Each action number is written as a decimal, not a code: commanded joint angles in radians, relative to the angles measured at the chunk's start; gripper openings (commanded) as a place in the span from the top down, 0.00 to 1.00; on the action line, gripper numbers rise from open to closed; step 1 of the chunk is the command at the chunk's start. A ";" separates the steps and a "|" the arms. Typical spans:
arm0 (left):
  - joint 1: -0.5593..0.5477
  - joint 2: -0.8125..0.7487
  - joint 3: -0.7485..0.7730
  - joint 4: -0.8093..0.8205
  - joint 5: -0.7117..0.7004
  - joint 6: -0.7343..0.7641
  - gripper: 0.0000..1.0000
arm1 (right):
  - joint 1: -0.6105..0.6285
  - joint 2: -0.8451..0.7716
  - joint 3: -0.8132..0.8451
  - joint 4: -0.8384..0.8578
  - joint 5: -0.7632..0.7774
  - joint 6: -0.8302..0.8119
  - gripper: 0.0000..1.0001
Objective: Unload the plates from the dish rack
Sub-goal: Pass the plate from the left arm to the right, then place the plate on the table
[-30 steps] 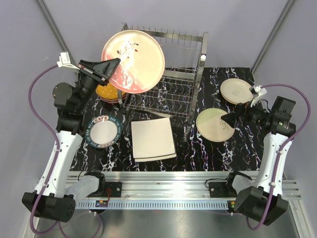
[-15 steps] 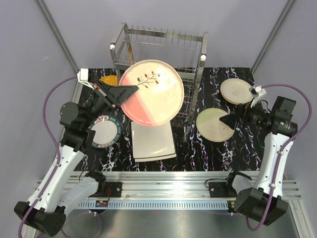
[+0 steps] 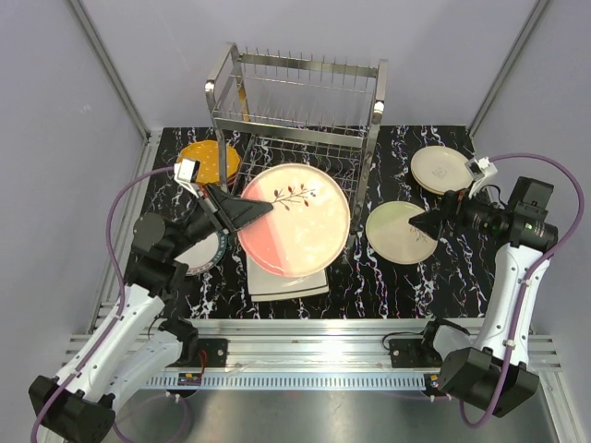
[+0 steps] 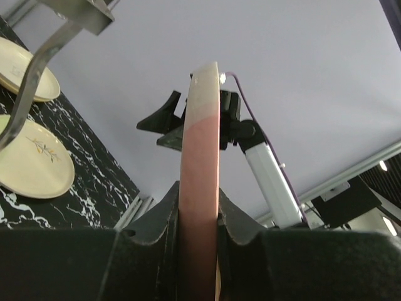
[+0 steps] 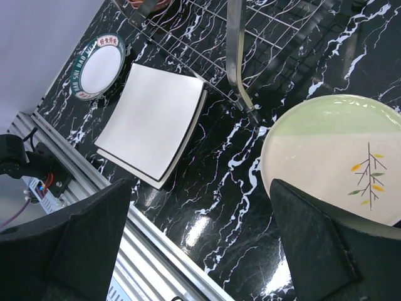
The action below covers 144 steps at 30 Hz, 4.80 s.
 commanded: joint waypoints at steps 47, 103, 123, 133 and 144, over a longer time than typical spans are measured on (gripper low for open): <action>-0.265 0.585 -0.060 0.679 -0.090 0.039 1.00 | 0.523 0.177 -0.143 0.220 -0.165 0.261 0.46; -0.163 -0.257 -0.040 -0.737 -0.912 1.247 0.01 | -0.152 0.668 0.150 -0.102 -0.024 -0.150 1.00; -0.160 -0.269 -0.063 -0.744 -0.932 1.230 0.01 | -0.039 0.789 0.134 0.103 0.045 -0.010 0.97; -0.159 -0.274 -0.067 -0.744 -0.934 1.231 0.01 | -0.023 0.809 0.114 0.133 0.076 0.001 0.94; -0.151 -0.272 -0.068 -0.743 -0.928 1.231 0.01 | -0.011 0.823 0.104 0.163 0.144 0.001 0.78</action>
